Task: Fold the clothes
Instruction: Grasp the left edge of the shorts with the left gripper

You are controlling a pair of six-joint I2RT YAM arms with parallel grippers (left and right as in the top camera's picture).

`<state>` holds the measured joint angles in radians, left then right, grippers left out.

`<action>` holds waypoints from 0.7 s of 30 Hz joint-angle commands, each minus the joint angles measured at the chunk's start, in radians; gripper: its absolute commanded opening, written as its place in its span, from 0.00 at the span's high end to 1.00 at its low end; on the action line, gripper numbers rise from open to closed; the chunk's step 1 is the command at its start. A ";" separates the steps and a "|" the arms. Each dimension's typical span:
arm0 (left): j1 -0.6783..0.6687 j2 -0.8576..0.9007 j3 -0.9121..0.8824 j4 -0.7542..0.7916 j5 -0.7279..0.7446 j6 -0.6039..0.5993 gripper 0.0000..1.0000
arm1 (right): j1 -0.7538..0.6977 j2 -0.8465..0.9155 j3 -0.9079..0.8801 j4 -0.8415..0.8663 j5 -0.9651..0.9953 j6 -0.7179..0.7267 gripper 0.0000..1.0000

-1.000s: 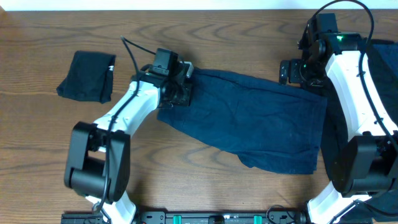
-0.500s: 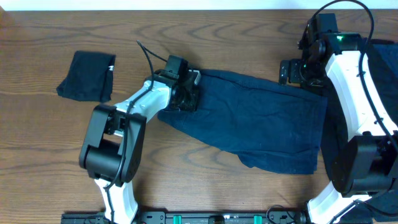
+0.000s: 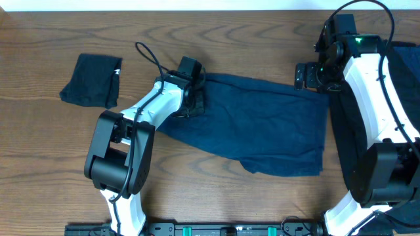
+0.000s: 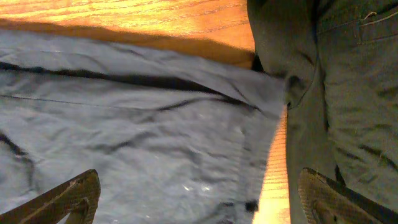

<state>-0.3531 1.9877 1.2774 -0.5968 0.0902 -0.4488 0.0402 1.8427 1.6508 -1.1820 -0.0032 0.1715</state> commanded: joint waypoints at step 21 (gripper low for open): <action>0.027 0.066 -0.049 -0.162 -0.080 -0.348 0.94 | -0.007 0.009 0.003 0.000 0.003 -0.004 0.01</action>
<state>-0.3374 1.9858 1.2850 -0.7055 0.0242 -0.7815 0.0402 1.8427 1.6508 -1.1816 -0.0032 0.1715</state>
